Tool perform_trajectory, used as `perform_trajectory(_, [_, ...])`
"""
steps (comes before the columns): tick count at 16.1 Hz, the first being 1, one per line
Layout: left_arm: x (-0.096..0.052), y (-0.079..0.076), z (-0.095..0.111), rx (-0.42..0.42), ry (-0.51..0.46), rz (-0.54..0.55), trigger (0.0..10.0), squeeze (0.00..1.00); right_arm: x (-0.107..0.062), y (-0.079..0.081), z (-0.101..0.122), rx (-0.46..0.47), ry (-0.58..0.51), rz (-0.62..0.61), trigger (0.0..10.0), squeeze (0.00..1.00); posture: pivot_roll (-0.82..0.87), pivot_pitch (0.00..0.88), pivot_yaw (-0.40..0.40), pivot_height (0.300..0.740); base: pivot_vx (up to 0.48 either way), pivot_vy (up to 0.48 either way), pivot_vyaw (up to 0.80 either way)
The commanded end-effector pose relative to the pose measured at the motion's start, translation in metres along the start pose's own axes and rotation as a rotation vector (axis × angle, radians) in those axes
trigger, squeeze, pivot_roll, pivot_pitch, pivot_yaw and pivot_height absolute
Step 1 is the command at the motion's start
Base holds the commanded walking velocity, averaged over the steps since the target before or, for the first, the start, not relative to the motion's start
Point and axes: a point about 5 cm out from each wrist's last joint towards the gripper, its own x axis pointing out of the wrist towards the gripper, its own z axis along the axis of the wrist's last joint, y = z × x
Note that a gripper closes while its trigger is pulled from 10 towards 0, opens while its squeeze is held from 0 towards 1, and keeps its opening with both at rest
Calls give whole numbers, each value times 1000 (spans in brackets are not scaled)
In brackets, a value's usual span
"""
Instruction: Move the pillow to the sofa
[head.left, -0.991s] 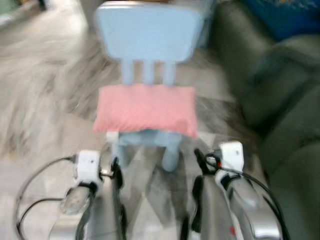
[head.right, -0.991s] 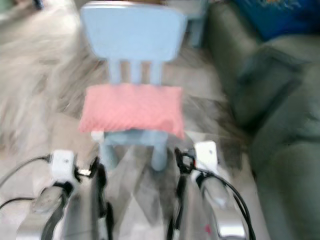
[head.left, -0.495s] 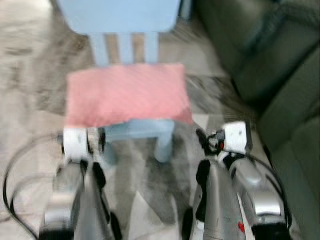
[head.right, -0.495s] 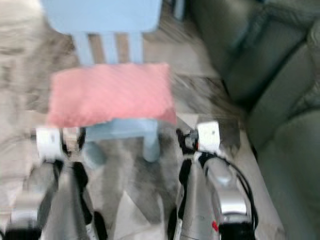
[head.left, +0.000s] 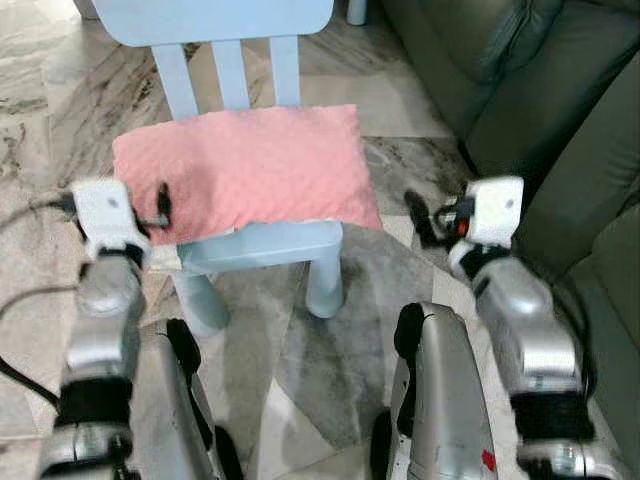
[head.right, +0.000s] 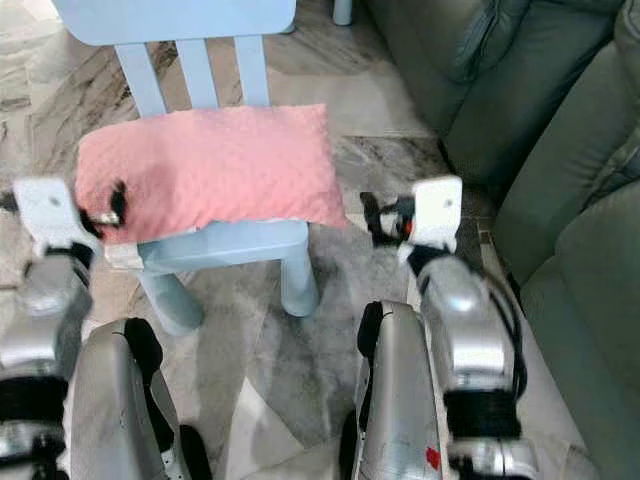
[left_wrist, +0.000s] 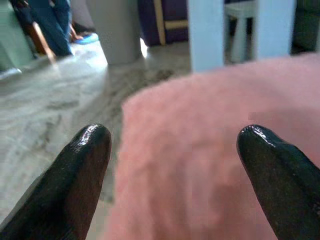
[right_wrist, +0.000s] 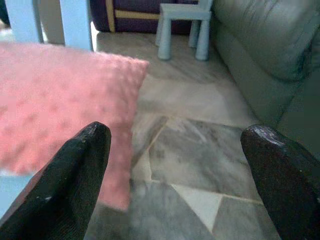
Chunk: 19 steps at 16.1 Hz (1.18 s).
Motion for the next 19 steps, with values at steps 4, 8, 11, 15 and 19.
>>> perform_trajectory(4, [22, 34, 14, -30, -18, 126, 10000, 0, 22, -13, 25, -15, -75, 76, 10000, 0, -17, 304, -21, 351, 0, 0, 0])
perform_trajectory(8, [43, 55, 28, -131, 7, 191, 10000, 0, 47, -12, 46, -4, -114, 147, 10000, 0, -6, 329, -24, 351, 0, 0, 0])
perform_trajectory(11, [58, 57, 43, -263, 14, 173, 10000, 0, 69, -13, 61, 177, -103, 203, 10000, 0, 5, 355, -26, 351, 0, 0, 0])
perform_trajectory(15, [67, 51, 50, -416, 39, 172, 10000, 0, 81, -7, 62, 327, -58, 257, 10000, 0, 30, 383, -25, 351, 0, 0, 0])
perform_trajectory(19, [72, 44, 49, -569, 79, 148, 10000, 0, 87, 8, 61, 376, -24, 352, 10000, 0, 51, 397, -20, 351, 0, 0, 0])
